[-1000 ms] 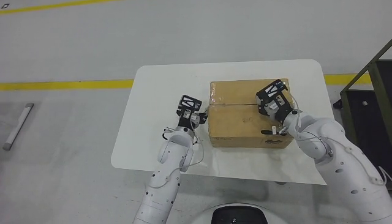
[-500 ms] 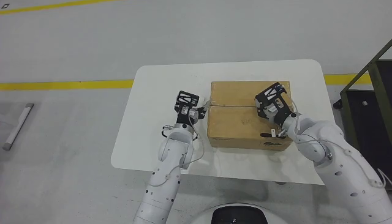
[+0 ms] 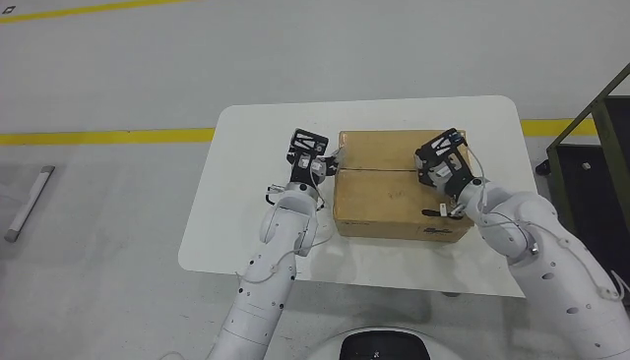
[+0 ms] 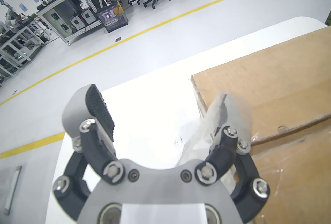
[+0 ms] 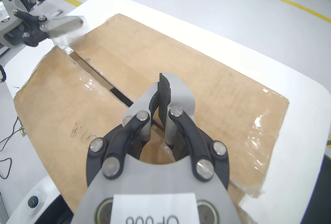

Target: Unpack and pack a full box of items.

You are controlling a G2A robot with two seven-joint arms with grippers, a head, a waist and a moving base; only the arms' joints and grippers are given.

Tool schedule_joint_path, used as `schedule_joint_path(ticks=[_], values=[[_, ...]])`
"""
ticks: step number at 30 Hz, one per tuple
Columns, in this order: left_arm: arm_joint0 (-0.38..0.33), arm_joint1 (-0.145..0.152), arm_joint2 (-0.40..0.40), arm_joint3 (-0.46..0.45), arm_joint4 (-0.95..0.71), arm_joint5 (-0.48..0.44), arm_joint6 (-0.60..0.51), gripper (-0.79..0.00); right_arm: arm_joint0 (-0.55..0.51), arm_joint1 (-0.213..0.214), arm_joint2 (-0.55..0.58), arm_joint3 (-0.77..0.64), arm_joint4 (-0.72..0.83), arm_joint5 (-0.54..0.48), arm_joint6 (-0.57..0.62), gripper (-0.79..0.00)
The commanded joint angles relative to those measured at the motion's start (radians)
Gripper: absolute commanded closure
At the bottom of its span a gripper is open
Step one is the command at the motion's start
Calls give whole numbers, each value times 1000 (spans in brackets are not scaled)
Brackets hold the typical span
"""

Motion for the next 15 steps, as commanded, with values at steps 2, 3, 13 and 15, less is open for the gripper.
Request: schedule_joint_path(ticks=[2,3,13,15], values=[[-19,-6,15,16,-7,-3,9,-785,-1,-2,-8,16,-6,5,-5,0],[-23,-8,20,20,-11,-4,12,-785,0,-2,-10,18,-5,6,-8,0],[-38,-19,47,7,-33,-33,24,-785,7,-6,23,23,58,63,-10,0],[-39,-21,59,-4,-36,-46,25,-785,5,-4,49,17,64,77,-11,0]])
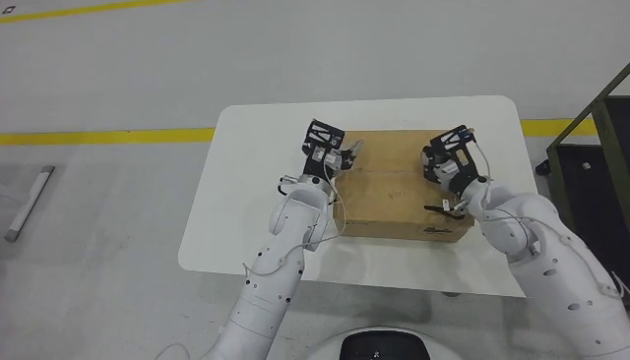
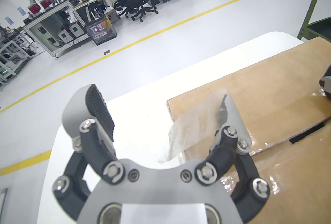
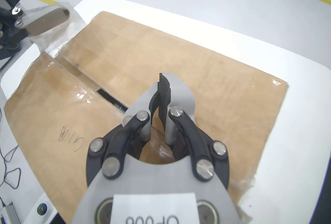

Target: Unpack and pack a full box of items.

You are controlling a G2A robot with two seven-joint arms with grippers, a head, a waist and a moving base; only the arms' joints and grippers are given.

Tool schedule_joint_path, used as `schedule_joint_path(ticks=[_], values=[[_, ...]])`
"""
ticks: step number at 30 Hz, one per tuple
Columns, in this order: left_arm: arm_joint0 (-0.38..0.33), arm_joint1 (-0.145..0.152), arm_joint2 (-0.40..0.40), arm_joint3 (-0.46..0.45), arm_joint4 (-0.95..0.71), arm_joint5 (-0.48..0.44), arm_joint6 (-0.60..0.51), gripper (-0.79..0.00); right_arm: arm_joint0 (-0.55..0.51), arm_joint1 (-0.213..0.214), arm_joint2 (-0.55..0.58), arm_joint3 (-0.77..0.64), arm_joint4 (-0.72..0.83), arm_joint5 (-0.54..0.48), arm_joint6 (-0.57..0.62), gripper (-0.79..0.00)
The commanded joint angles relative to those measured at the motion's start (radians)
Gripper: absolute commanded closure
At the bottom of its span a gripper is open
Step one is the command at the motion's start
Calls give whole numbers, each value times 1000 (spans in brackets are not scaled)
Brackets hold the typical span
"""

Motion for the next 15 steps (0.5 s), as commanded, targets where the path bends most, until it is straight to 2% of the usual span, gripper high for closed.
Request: schedule_joint_path(ticks=[1,10,15], values=[[-3,-3,13,-7,1,-14,1,-785,-4,3,27,-6,7,13,-1,0],[-29,-21,81,-12,-9,-67,6,-785,-5,18,200,-24,55,89,-8,0],[-47,-37,137,-2,-23,-97,12,-785,-26,31,297,-35,62,84,5,0]])
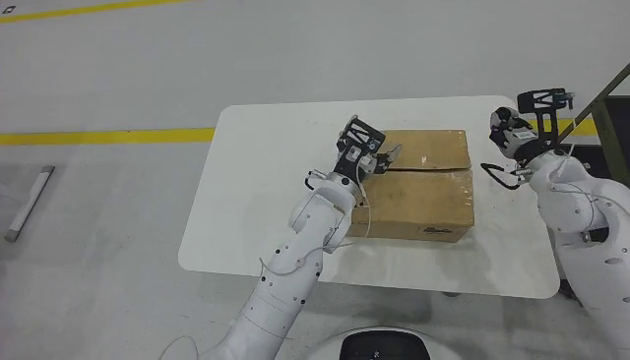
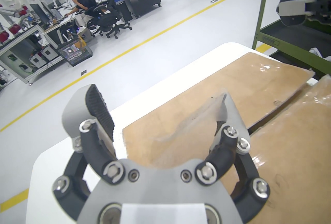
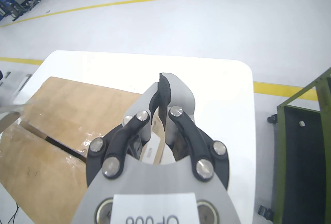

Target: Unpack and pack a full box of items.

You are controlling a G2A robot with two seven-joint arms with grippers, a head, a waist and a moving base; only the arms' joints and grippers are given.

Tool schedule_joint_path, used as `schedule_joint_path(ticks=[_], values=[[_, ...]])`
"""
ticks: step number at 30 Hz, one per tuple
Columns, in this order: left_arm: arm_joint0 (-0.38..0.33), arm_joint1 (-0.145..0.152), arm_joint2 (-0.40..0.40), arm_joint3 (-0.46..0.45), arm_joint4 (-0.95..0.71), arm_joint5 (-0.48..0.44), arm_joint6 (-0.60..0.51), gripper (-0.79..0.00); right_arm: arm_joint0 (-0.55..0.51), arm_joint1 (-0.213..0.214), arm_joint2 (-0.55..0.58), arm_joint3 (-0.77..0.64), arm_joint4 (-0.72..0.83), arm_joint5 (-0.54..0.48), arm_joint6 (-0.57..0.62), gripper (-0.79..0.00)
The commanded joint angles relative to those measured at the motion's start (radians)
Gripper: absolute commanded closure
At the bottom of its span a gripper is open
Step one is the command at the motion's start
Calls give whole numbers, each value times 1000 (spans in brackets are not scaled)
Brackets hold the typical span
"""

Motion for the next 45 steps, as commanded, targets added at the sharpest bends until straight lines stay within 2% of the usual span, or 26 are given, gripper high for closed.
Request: schedule_joint_path(ticks=[1,15,17,18,19,24,29,30,31,33,36,37,38,39,40,45], values=[[-7,-7,27,5,-5,-13,3,-785,-13,5,38,-2,2,-2,4,0],[-69,-71,181,81,-39,-33,27,-785,-158,23,213,-52,45,-21,19,0],[-72,-76,183,79,-43,-30,28,-785,-171,24,223,-62,52,-23,28,-142],[-73,-77,179,72,-46,-27,29,-785,-175,25,226,-71,65,-30,35,-440],[-71,-77,174,66,-50,-26,26,-785,-179,25,230,-80,72,-34,39,-785],[-39,-61,101,-18,-36,0,-19,-785,-193,28,238,-115,100,-64,46,-785],[53,-25,-34,-154,45,66,-124,-785,-188,27,215,-147,93,-50,18,-785],[76,-16,-67,-184,72,75,-148,-785,-186,26,205,-156,98,-44,13,-693],[100,-7,-101,-213,102,88,-172,-785,-183,24,193,-168,97,-38,4,-348],[154,9,-172,-274,142,111,-219,-785,-181,21,157,-197,100,-36,-4,0],[229,28,-268,-359,206,133,-278,-785,-177,16,93,-230,103,-26,-18,0],[252,34,-295,-381,230,137,-289,-683,-175,14,67,-241,93,-25,-22,0],[276,39,-326,-396,248,147,-303,-292,-173,12,33,-256,80,-35,-25,0],[295,43,-348,-411,264,149,-312,-74,-169,10,5,-261,69,-32,-32,0],[313,48,-369,-423,284,150,-320,0,-164,6,-31,-267,63,-27,-34,0],[384,61,-443,-487,338,160,-356,0,-103,-12,-221,-273,-29,-17,-93,0]])
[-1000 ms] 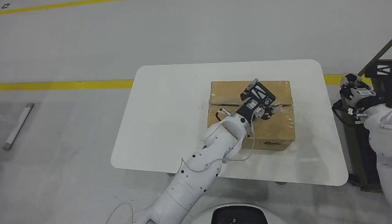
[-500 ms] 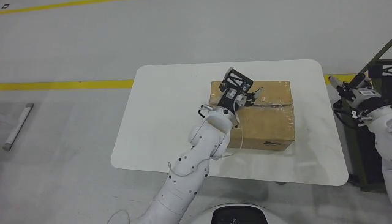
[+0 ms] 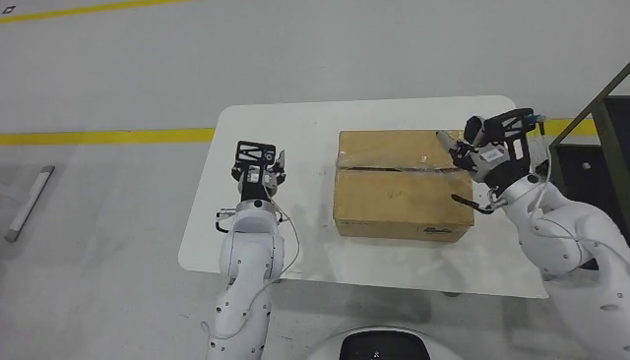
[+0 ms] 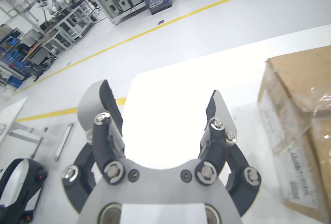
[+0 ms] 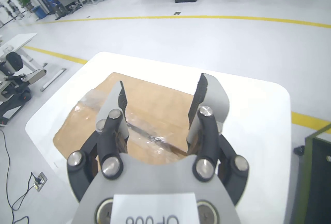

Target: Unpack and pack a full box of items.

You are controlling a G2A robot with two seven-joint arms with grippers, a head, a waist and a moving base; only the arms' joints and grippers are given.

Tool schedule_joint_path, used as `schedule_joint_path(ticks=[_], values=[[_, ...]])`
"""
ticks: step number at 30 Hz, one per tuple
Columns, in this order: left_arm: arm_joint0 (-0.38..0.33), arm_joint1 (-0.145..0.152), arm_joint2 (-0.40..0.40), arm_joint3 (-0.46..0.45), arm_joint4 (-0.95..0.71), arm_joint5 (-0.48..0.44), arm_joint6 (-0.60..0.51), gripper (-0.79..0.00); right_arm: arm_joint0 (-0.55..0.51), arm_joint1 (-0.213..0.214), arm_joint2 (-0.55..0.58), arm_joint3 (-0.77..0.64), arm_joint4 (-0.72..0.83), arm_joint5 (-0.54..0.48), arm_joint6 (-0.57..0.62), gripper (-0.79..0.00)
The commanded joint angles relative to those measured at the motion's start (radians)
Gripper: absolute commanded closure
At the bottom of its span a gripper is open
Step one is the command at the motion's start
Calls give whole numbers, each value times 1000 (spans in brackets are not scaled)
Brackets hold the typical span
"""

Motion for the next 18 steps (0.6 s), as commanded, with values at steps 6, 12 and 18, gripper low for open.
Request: schedule_joint_path(ticks=[6,12,18], values=[[56,7,-48,-52,30,18,-27,0,154,-39,-262,86,-93,60,-46,0],[61,8,-50,-59,14,8,-30,0,198,-50,-325,136,-160,77,-47,0],[61,8,-50,-59,14,8,-30,-785,198,-50,-325,136,-160,77,-47,0]])
